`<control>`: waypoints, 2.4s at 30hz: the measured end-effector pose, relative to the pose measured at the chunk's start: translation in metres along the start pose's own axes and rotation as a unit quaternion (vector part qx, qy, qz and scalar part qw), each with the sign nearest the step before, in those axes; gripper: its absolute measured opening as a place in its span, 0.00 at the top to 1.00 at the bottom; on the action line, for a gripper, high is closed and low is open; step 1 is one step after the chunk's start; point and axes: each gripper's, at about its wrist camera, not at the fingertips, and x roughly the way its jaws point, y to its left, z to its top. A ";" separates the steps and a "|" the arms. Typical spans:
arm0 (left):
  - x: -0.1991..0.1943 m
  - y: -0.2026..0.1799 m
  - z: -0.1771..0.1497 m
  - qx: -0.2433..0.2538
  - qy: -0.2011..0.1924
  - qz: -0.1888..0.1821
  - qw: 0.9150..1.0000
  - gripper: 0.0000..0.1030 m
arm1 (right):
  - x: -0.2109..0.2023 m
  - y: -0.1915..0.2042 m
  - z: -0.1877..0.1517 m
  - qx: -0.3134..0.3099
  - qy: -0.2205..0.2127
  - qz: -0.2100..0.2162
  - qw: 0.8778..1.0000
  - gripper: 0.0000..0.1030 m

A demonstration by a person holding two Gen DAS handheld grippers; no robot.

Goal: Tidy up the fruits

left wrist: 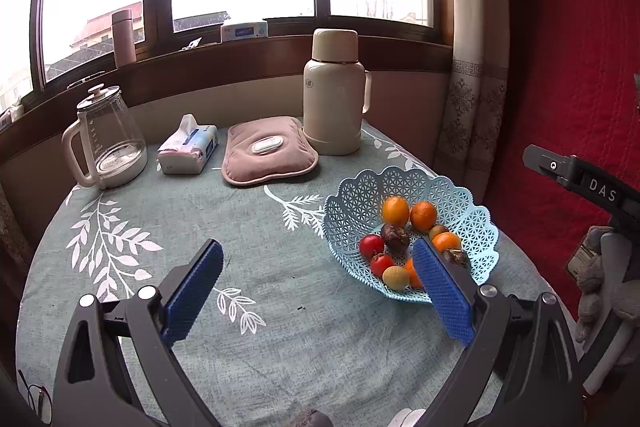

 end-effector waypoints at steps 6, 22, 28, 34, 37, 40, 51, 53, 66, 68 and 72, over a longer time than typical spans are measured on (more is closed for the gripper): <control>-0.003 -0.002 0.000 0.006 -0.005 0.008 1.000 0.08 | 0.004 0.013 -0.005 -0.028 0.012 0.010 0.999 0.03; -0.002 -0.002 -0.006 0.021 -0.006 0.037 0.999 0.08 | 0.027 0.045 -0.033 -0.120 0.067 0.008 0.990 0.03; 0.000 0.000 -0.007 0.016 -0.002 0.042 0.999 0.08 | 0.034 0.052 -0.046 -0.141 0.087 0.011 0.986 0.03; 0.001 0.000 -0.009 0.021 -0.001 0.046 0.999 0.08 | 0.034 0.054 -0.052 -0.165 0.094 0.015 0.982 0.03; 0.002 0.000 -0.010 0.019 0.001 0.047 0.999 0.08 | 0.034 0.053 -0.055 -0.172 0.099 0.016 0.980 0.03; 0.006 0.000 -0.011 0.016 0.005 0.044 0.999 0.08 | 0.035 0.053 -0.059 -0.178 0.104 0.017 0.978 0.03; 0.014 -0.002 -0.018 0.031 0.007 0.072 0.997 0.08 | 0.040 0.065 -0.070 -0.204 0.120 0.029 0.971 0.03; 0.015 -0.002 -0.019 0.032 0.008 0.071 0.997 0.08 | 0.041 0.066 -0.071 -0.206 0.122 0.030 0.971 0.03; 0.024 -0.005 -0.024 0.036 0.024 0.069 0.997 0.08 | 0.044 0.068 -0.075 -0.207 0.132 0.035 0.969 0.03; 0.025 -0.005 -0.024 0.035 0.027 0.067 0.997 0.08 | 0.044 0.069 -0.076 -0.208 0.132 0.034 0.968 0.03; 0.027 -0.004 -0.025 0.033 0.031 0.064 0.997 0.08 | 0.046 0.069 -0.077 -0.210 0.134 0.035 0.968 0.03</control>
